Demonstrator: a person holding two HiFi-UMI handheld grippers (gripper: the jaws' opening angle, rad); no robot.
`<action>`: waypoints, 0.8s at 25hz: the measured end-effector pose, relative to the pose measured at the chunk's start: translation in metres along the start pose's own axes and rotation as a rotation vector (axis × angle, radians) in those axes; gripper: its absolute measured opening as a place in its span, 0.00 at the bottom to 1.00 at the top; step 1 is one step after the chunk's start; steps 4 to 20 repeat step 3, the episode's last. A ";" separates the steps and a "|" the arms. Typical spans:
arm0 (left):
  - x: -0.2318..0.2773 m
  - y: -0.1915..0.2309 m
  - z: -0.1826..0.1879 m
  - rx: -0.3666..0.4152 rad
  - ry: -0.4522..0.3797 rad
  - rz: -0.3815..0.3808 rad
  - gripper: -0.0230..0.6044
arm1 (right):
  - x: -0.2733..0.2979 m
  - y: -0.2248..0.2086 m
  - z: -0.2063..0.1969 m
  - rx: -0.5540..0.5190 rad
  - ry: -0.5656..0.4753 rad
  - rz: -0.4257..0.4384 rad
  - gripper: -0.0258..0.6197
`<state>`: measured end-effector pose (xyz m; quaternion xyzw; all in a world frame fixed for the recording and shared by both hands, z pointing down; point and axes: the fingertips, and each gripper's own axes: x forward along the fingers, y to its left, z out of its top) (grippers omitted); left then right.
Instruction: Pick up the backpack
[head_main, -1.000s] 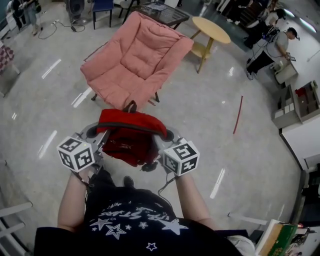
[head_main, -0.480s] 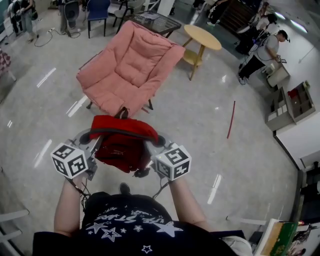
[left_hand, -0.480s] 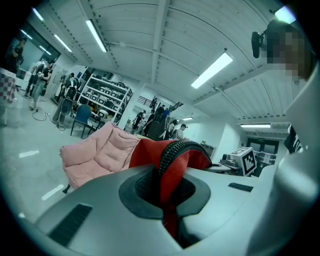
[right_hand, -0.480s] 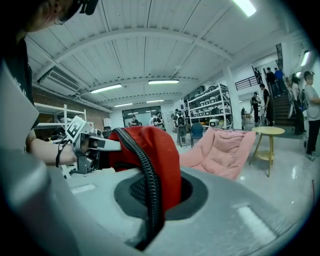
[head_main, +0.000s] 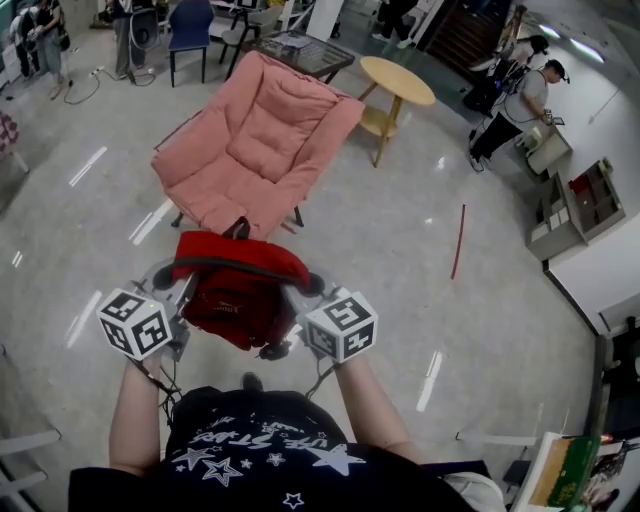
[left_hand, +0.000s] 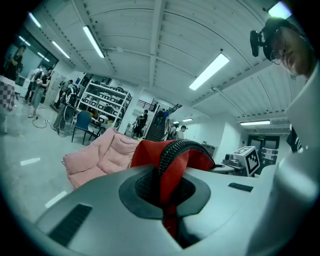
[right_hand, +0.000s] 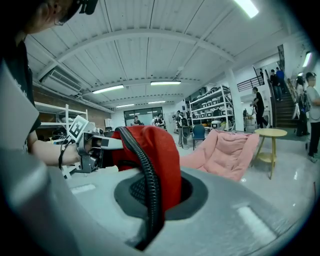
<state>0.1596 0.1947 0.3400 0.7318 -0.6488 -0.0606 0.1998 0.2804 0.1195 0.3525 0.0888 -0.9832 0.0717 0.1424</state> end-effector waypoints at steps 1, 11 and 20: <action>0.002 0.000 -0.001 0.013 0.006 0.003 0.05 | -0.001 -0.001 -0.001 -0.002 0.001 -0.001 0.06; 0.005 0.001 -0.004 0.038 0.020 0.008 0.05 | -0.003 -0.005 -0.004 -0.006 0.004 -0.003 0.06; 0.005 0.001 -0.004 0.038 0.020 0.008 0.05 | -0.003 -0.005 -0.004 -0.006 0.004 -0.003 0.06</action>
